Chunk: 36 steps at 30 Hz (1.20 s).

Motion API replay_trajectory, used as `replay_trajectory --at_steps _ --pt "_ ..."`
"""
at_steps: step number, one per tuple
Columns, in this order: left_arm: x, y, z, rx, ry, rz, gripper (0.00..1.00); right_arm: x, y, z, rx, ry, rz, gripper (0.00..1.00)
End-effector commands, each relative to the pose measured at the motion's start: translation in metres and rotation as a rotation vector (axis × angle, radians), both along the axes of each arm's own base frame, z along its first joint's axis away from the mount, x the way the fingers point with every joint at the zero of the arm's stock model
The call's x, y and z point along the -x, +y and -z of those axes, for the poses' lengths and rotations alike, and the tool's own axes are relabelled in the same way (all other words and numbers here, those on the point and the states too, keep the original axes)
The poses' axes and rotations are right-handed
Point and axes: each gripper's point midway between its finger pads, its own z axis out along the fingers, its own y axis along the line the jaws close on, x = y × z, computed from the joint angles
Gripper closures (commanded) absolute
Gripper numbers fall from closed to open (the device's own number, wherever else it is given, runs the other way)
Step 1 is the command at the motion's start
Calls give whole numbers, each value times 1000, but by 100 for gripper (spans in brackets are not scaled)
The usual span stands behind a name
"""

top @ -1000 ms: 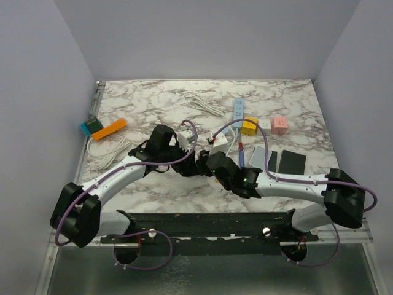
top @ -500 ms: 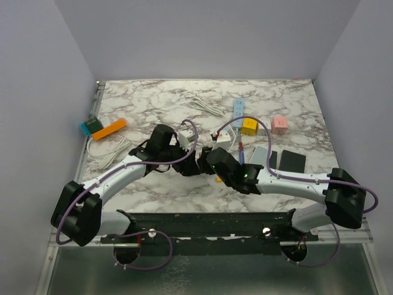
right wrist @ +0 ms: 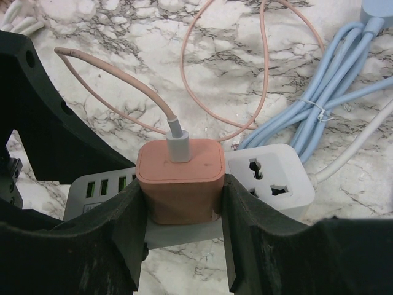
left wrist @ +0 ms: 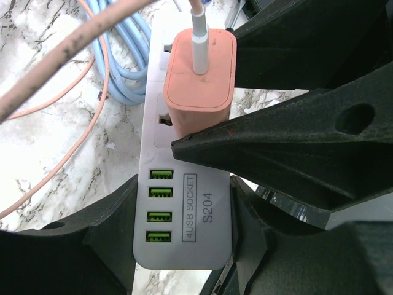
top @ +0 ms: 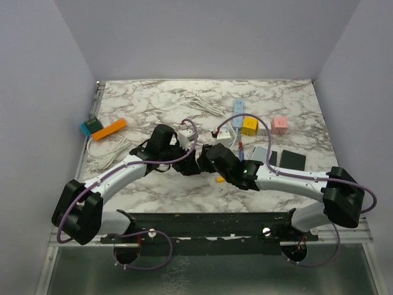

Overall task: Pull the plug off the socket
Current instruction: Remove the plug from the socket.

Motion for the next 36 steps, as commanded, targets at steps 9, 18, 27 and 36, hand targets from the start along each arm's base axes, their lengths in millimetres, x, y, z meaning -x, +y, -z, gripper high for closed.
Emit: replay_trajectory --at_steps 9,18,27,36 --pt "-33 15 3 -80 -60 -147 100 7 2 -1 186 -145 -81 99" --pt "-34 15 5 -83 -51 -150 100 20 10 2 211 -172 -99 100" --pt "-33 15 3 -80 -57 -150 100 15 7 7 146 -91 -50 99" --pt "-32 15 3 -77 -58 -147 100 -3 -19 29 58 67 0 99"
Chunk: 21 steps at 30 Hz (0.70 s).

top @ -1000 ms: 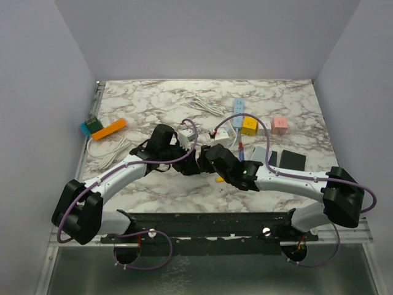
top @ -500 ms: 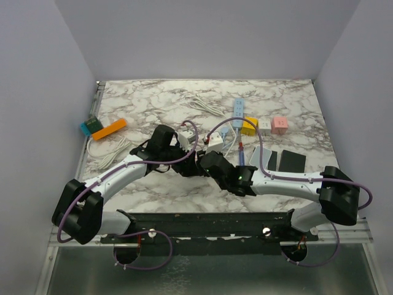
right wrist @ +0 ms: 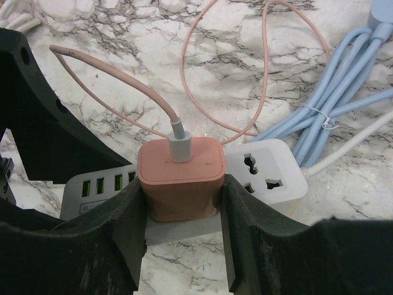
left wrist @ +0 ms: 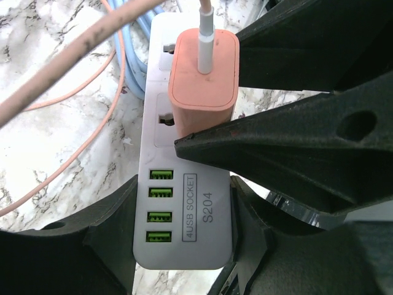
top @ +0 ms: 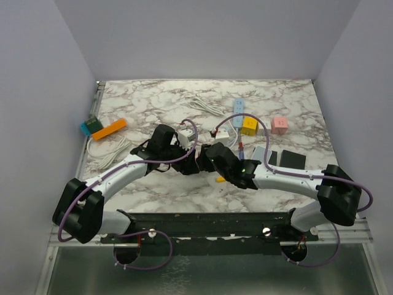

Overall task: Pull the plug off the socket
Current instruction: Remove the plug from the socket.

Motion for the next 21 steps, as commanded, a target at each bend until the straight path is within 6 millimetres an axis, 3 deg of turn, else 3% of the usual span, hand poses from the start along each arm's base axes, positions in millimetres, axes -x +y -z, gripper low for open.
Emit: replay_trajectory --at_steps 1,13,21 --pt "-27 10 -4 -38 -59 -109 100 2 -23 22 27 95 29 99" --pt "-28 10 -4 -40 -63 -111 100 3 -13 10 -31 127 6 99" --pt "-27 10 -6 -35 -69 -111 100 0 -17 4 -40 142 34 99"
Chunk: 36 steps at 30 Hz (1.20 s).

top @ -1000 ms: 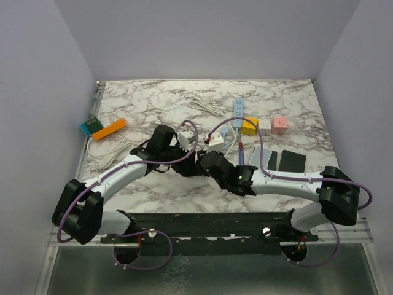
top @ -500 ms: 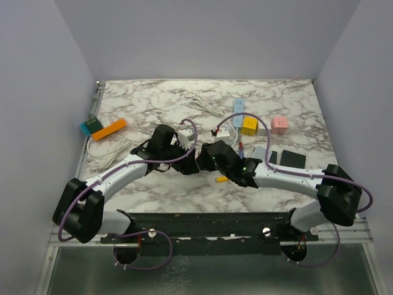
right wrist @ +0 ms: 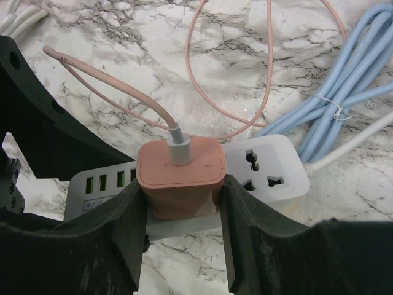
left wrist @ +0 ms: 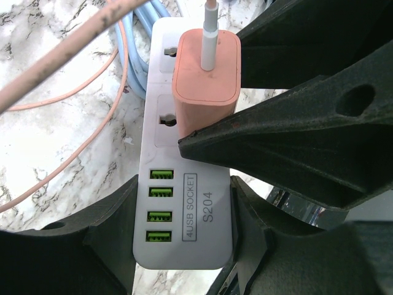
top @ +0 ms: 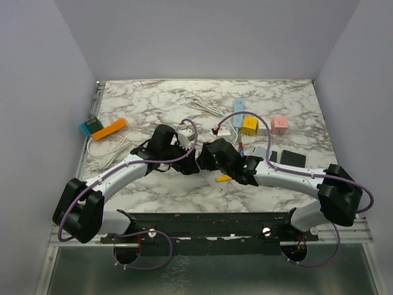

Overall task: Pull the plug off the socket
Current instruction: Remove the plug from the socket.

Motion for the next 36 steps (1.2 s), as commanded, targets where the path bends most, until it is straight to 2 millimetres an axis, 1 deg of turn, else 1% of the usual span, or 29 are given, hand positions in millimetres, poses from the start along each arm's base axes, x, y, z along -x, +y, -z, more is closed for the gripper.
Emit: replay_trajectory --at_steps 1,6,11,18,21,26,31,36 --pt "-23 10 -8 -28 -67 -87 100 0 -16 0 36 38 46 99" --pt "-23 10 -9 -27 -70 -90 100 -1 -12 1 35 47 36 99" --pt "-23 10 -10 -27 -75 -89 100 -5 -9 -1 -16 88 21 99" --pt "-23 10 -10 -26 -74 -88 100 -10 -10 4 20 80 15 99" --pt "-23 11 -9 -28 -74 -90 100 -11 -6 -4 -8 53 -6 99" --pt "-24 11 -8 -33 -70 -93 100 -12 3 -18 2 -10 -45 99" --pt "-24 10 -5 -33 -57 -92 100 -6 13 -22 82 -90 -79 99" --pt "-25 10 -6 -37 -64 -95 100 5 25 -15 163 -127 -120 99"
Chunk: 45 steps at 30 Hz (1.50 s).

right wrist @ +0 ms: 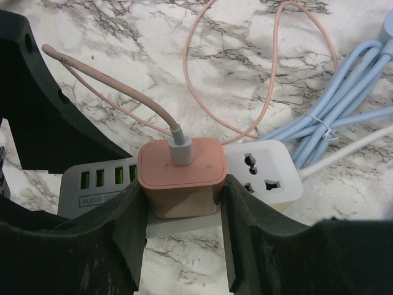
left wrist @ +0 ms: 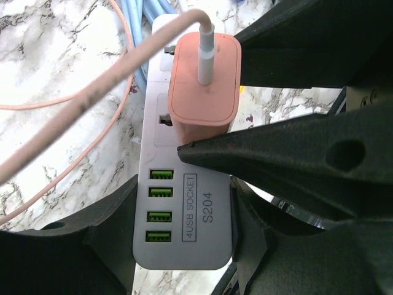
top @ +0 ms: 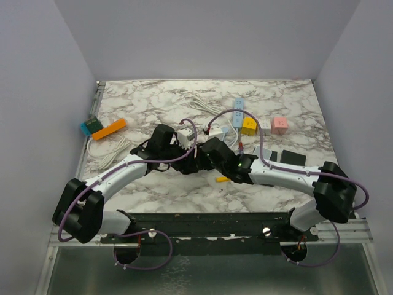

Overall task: Pull the plug off the socket
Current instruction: Remove the plug from the socket.

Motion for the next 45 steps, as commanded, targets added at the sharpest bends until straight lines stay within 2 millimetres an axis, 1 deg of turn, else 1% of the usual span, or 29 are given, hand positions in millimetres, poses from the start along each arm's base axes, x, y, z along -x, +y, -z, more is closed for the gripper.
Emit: replay_trajectory --at_steps 1,3,7,12,17,23,26,34,40,45 --pt "-22 9 -6 -32 -57 -82 100 6 16 -10 66 -89 -39 99" --pt "-22 9 -5 -33 -54 -80 100 12 21 -8 91 -106 -58 99" --pt "-22 9 -4 -34 -51 -80 100 14 22 -8 85 -101 -54 99" --pt "-22 9 -3 -35 -49 -80 100 10 12 -8 86 -92 4 99" --pt "-22 9 -2 -36 -46 -78 100 6 3 1 41 0 41 99" --pt "-22 9 0 -39 -42 -77 100 -9 -13 4 -45 80 96 99" --pt "-22 8 1 -41 -37 -75 100 -16 -19 5 -61 99 114 99" --pt "-22 8 4 -47 -27 -75 100 -19 -22 6 -31 75 102 99" --pt "-22 7 6 -48 -21 -73 100 -18 -25 -2 -22 3 77 99" --pt "-22 7 6 -47 -20 -71 100 -16 -22 -9 4 -47 64 99"
